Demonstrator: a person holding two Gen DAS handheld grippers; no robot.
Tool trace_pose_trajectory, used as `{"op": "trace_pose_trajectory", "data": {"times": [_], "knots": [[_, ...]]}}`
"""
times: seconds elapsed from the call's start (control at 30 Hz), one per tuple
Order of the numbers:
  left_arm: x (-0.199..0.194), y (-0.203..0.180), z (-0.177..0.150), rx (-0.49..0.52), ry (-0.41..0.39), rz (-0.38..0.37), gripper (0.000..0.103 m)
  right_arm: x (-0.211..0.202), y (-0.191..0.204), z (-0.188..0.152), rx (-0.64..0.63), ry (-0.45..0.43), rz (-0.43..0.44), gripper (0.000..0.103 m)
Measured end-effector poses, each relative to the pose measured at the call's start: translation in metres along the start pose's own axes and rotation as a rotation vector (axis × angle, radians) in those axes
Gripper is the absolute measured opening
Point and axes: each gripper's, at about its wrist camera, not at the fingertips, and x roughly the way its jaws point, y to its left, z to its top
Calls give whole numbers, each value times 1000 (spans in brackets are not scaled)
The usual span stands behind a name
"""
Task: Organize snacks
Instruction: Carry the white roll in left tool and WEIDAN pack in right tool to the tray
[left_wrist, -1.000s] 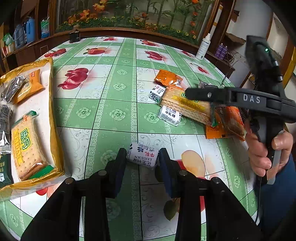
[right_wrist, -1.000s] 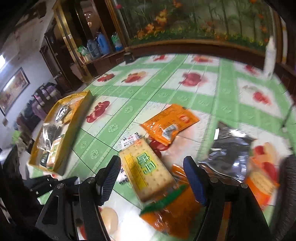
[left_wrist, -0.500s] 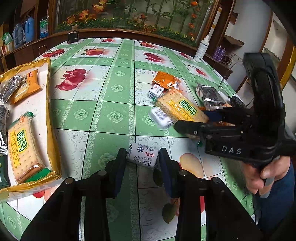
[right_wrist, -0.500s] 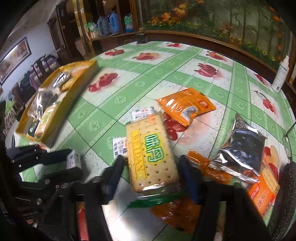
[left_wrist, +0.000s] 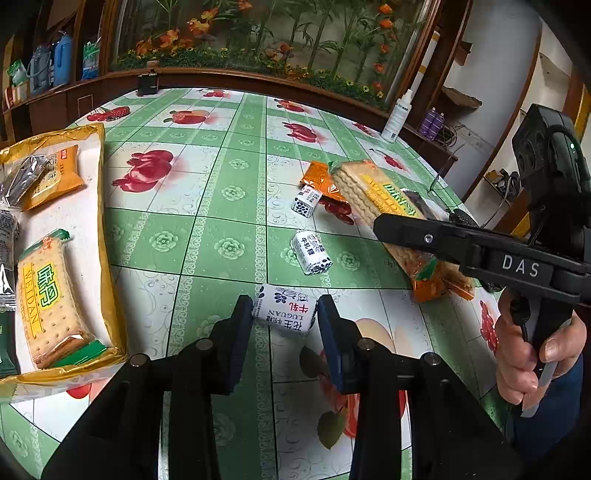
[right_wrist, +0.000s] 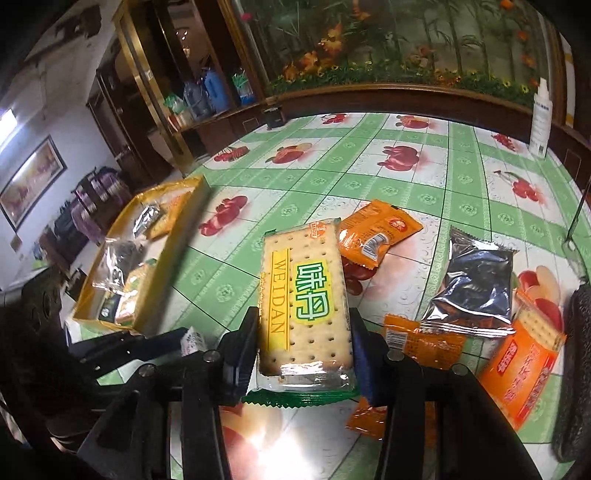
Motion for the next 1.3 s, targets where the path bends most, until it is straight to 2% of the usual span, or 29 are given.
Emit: {"op": "trace_pose_trajectory", "data": {"times": [0.4, 0.83, 1.13, 1.3], "knots": [[-4, 6, 1, -24, -24, -5, 34, 5, 7, -3, 47, 11, 55, 47], [-23, 16, 5, -48, -85, 7, 34, 3, 28, 2, 124, -39, 102, 46], [-53, 51, 16, -108, -166, 66, 34, 14, 54, 5, 129, -34, 125, 46], [-65, 84, 15, -154, -209, 138, 34, 22, 75, 9, 108, -31, 141, 46]]}}
